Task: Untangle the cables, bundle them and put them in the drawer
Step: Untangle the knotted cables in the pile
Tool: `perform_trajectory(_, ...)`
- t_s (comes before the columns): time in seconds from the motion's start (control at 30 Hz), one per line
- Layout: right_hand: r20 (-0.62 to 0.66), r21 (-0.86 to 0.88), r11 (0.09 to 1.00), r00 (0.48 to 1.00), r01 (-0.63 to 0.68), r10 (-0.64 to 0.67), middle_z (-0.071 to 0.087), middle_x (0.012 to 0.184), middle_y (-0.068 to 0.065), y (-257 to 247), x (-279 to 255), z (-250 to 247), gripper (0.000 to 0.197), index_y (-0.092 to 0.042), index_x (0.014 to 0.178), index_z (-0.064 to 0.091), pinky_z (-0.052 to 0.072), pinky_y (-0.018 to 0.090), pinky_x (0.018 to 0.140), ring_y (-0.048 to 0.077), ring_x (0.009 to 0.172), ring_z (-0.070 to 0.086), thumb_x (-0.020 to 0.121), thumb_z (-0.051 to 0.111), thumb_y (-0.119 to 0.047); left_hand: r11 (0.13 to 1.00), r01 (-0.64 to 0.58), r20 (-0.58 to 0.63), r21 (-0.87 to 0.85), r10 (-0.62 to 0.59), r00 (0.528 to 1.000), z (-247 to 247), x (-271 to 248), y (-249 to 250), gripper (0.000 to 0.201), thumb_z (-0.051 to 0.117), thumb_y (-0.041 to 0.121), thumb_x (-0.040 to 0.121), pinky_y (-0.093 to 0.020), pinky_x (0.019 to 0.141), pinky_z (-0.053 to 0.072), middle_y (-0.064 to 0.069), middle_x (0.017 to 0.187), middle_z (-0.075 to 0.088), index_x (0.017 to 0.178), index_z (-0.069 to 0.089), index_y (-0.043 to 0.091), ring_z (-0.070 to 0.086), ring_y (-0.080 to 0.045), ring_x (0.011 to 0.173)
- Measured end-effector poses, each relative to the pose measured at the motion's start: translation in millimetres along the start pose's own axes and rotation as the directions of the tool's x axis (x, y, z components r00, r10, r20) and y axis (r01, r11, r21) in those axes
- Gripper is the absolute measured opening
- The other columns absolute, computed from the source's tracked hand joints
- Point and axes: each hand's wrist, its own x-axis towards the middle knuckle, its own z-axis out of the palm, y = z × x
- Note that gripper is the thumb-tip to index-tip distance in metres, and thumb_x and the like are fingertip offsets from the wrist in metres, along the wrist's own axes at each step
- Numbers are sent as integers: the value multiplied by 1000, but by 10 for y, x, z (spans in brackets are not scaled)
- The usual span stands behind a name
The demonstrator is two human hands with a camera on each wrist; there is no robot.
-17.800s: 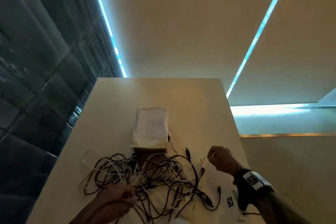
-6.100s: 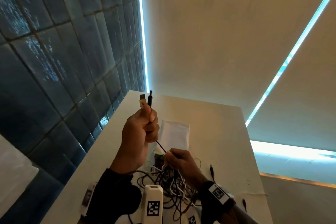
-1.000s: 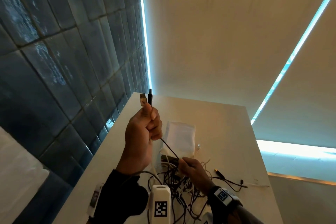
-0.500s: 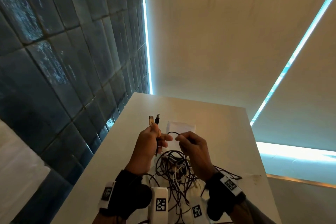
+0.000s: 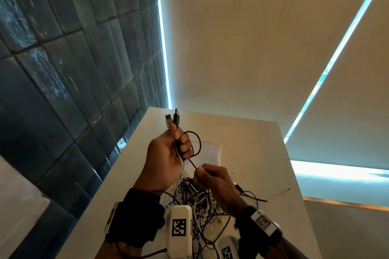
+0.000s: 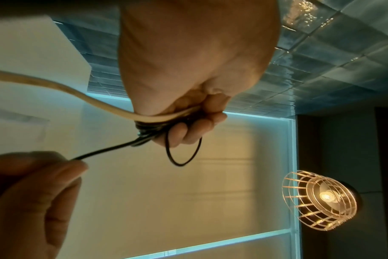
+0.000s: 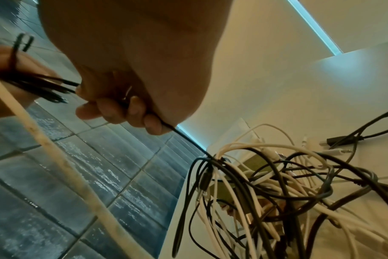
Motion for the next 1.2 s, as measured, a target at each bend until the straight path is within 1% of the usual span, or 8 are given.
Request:
perform_trajectory(0.13,13,-13,999,999,-31,31,45,63,-6,119,28,-86,34,-15,67,52,36,17,59,8,59,39,100,49,-19,997,-68,6,23,68,998,48,-15,-8,41,35,28,101,-22,46,29,4,57,34,63,44,16,29,-8,48)
perform_trajectory(0.4,10,-213,973,995,-90,95,49,65,0,541,29,-195,36,-13,68,59,37,26,62,12,63,44,94,52,-37,985,-155,-52,71,158,986,-3,-81,30,38,35,27,102,-19,43,29,5,56,35,68,44,15,27,-6,44)
perform_trajectory(0.63,15,-335,928,984,-164,179,49,57,-14,799,-39,-272,43,-32,59,57,37,22,61,4,58,42,99,50,-16,971,-232,-114,52,237,965,-12,-95,176,36,36,25,101,-18,41,32,6,55,36,68,45,15,29,-4,42)
perform_trajectory(0.77,-61,-358,914,982,-190,180,52,58,-10,838,-19,-300,38,-26,59,57,40,26,59,6,58,46,96,54,-14,958,-233,-131,164,256,958,-48,-99,178,37,35,27,102,-17,40,28,6,55,38,69,45,14,27,-4,41)
perform_trajectory(0.9,-243,-164,969,959,-185,142,63,67,11,671,0,-324,23,-4,72,67,50,30,59,18,64,59,92,61,-13,892,-169,-196,418,270,943,-106,-57,129,39,34,22,104,-19,40,24,4,56,39,67,44,13,26,-5,39)
perform_trajectory(1.0,-310,-19,997,948,-78,68,58,60,0,380,76,-292,20,4,78,67,44,20,54,8,58,52,91,64,-10,884,-51,-274,464,198,941,-158,-20,1,40,33,20,103,-20,41,24,0,57,40,66,45,12,31,-6,40)
perform_trajectory(1.07,-305,14,1000,952,-4,8,50,59,-3,204,140,-258,20,5,79,66,36,21,53,9,57,42,89,65,-12,887,42,-331,459,127,935,-177,-4,-120,40,34,20,104,-23,42,26,-4,57,44,66,46,11,36,-11,43)
perform_trajectory(1.2,-217,109,991,975,80,-55,46,63,5,-38,167,-154,23,13,81,57,35,22,54,12,58,37,89,63,-7,883,141,-372,447,40,927,-128,-2,-281,36,35,19,103,-27,51,32,-7,65,63,70,47,11,50,-16,53)
